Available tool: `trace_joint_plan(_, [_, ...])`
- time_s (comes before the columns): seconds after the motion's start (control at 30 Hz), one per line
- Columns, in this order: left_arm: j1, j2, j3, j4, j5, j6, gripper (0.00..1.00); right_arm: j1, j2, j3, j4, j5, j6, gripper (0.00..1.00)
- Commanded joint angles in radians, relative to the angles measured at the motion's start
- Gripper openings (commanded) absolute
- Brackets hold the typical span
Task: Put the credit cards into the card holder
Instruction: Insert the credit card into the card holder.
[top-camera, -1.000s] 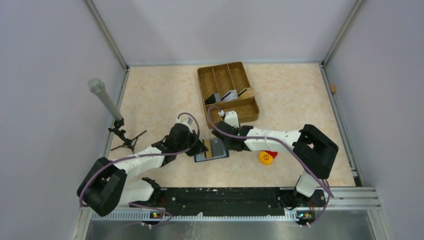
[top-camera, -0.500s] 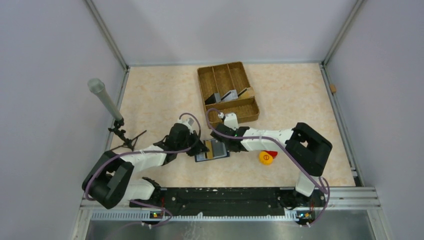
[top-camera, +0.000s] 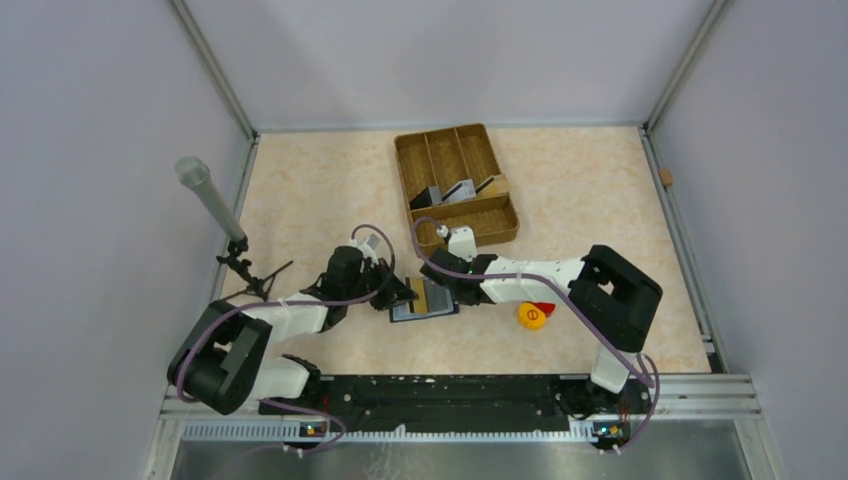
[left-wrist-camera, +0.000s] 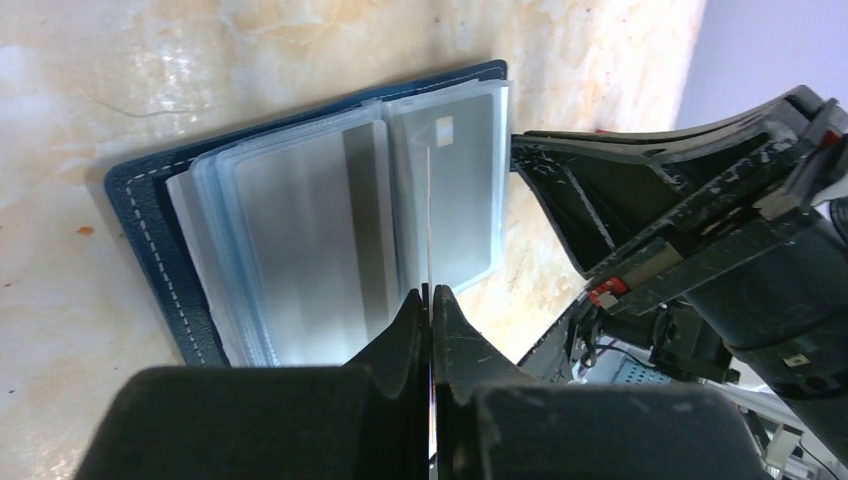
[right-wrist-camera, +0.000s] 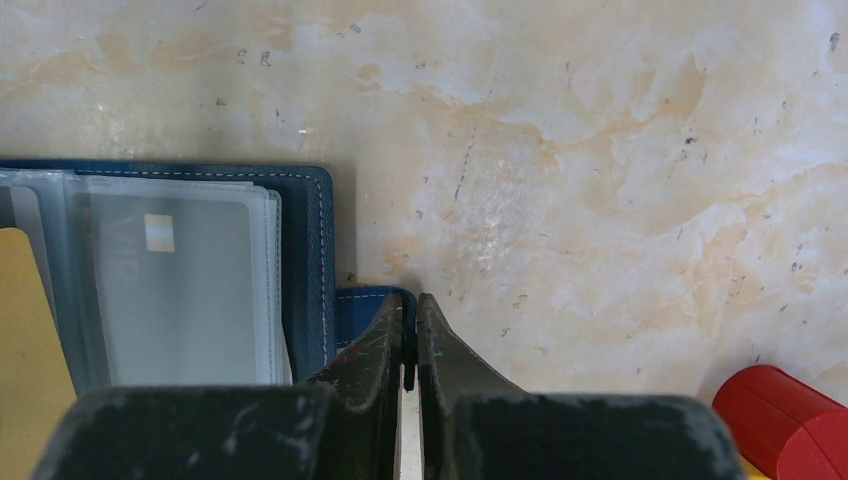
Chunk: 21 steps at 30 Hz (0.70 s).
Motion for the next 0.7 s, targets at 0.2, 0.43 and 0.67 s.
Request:
trace_joint_plan(0.2, [0.022, 0.058, 0.013, 0.091, 0.093, 0.018, 0.00, 0.006, 0.038, 0.015, -0.026, 0.017, 0.012, 0.00])
trace_joint_plan(0.43, [0.033, 0.130, 0.021, 0.125, 0.112, 0.029, 0.00, 0.005, 0.040, 0.018, -0.029, 0.016, 0.011, 0.00])
trace_joint_plan(0.67, [0.039, 0.189, 0.020, 0.158, 0.115, 0.031, 0.00, 0.005, 0.043, 0.019, -0.031, 0.016, 0.012, 0.00])
